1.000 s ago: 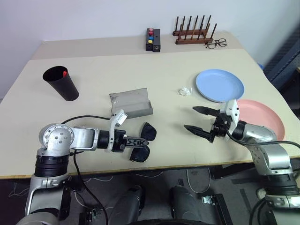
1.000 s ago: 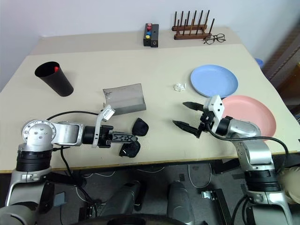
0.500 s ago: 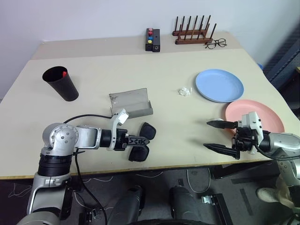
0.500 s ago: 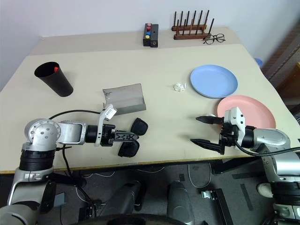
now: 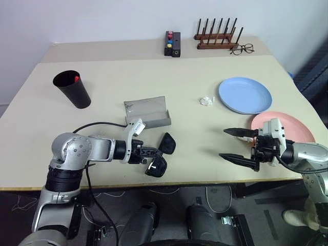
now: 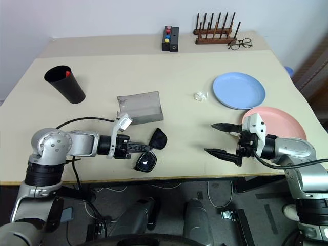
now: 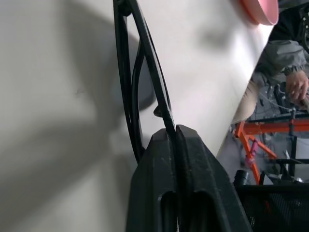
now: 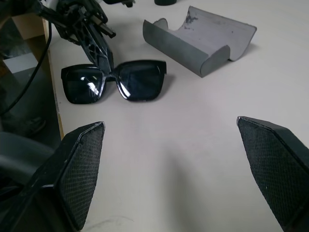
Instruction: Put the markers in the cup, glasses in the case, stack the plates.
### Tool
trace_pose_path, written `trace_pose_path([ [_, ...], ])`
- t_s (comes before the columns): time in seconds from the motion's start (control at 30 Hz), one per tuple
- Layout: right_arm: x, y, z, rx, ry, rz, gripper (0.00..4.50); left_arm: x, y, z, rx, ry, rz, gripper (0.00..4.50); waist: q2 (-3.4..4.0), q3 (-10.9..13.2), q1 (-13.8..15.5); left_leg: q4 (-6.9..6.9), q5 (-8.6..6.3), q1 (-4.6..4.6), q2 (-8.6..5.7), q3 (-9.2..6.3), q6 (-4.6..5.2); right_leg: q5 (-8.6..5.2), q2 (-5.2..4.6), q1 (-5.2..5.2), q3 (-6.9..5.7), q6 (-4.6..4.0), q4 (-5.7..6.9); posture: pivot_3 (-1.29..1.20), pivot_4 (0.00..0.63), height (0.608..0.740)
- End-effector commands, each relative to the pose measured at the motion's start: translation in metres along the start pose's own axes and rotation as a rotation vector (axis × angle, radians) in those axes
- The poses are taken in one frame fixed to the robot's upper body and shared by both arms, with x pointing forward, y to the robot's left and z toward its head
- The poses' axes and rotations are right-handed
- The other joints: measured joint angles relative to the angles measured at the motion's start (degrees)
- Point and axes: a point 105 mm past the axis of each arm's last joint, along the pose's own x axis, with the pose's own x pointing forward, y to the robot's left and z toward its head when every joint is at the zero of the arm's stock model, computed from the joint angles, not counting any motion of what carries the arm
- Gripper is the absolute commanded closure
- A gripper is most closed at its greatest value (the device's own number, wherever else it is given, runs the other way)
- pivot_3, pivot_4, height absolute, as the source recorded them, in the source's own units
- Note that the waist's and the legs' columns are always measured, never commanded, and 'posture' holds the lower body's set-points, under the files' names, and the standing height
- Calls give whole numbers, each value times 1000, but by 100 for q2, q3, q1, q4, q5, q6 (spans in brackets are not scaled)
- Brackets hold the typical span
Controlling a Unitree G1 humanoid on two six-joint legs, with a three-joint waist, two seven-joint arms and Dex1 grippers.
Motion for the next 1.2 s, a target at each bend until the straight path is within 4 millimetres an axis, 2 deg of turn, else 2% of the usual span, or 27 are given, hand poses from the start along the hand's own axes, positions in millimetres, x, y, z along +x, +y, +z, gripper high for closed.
trace_pose_path([
  [0.03,2,0,13,-44,-29,1,0,-3,-1,6,27,-26,15,4476,1,0,-3,0,0,0,0,0,0,0,0,0,0,0,0,0,150,740],
  [0.2,3,-1,13,-43,-32,-1,0,-6,-5,9,40,-49,-7,4476,1,0,-2,0,0,0,0,0,0,0,0,0,0,0,0,0,150,740],
  [0.37,6,-2,13,-46,-40,-2,0,-17,-16,33,137,-162,-57,4476,0,0,-4,0,0,0,0,0,0,0,0,-1,-1,0,0,0,150,740],
  [0.47,7,-3,13,-49,-42,-2,0,-20,-17,39,168,-175,-73,4476,0,0,-5,0,0,0,1,1,0,0,1,-1,-1,0,-1,0,150,740],
  [0.7,11,-5,13,-53,-50,-3,0,-38,-24,68,300,-200,-94,4476,-2,1,-2,0,0,-1,0,1,0,0,2,-1,-3,0,-5,0,150,740],
  [0.83,14,-7,12,-56,-56,0,0,-59,-14,102,503,-301,14,4476,-3,2,-12,-4,0,-1,1,2,0,0,3,-2,-3,0,-6,0,150,740],
  [0.93,17,-9,12,-58,-64,5,0,-71,-7,111,573,-249,12,4476,-2,2,-22,-9,4,-1,4,4,-6,1,4,-5,-2,-1,-9,0,150,740],
  [1.07,27,-9,12,-53,-75,36,0,-91,5,144,727,-206,43,4476,-8,6,0,-6,3,-1,2,4,-5,2,9,-1,-7,-1,-12,0,150,740],
  [1.2,35,-12,12,-61,-86,47,0,-94,25,160,822,-123,105,4476,-9,6,-16,-4,3,-2,-1,3,-5,5,9,6,-11,4,-24,0,150,740],
])
